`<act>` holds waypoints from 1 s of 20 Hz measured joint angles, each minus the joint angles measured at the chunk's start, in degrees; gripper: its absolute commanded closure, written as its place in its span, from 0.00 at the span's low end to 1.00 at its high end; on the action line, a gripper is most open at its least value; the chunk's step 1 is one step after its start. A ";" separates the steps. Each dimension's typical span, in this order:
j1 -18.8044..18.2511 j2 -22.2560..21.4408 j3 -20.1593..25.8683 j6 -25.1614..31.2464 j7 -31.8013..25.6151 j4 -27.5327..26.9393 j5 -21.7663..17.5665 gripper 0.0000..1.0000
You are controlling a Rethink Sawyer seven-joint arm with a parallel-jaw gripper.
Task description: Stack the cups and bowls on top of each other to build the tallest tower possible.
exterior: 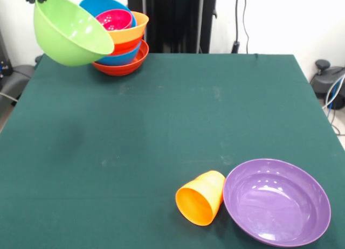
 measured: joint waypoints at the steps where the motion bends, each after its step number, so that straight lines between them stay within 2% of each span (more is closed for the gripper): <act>1: 0.11 -0.59 -0.07 0.00 0.00 0.15 0.40 1.00; 10: -0.76 -5.02 -0.59 0.00 0.00 3.39 3.44 1.00; 15: -2.47 -9.30 -1.29 0.00 0.00 8.57 6.34 1.00; 16: -3.06 -11.35 -1.76 -0.01 0.00 11.01 7.37 1.00; 20: -3.53 -15.43 -3.21 -0.01 0.00 15.30 8.80 1.00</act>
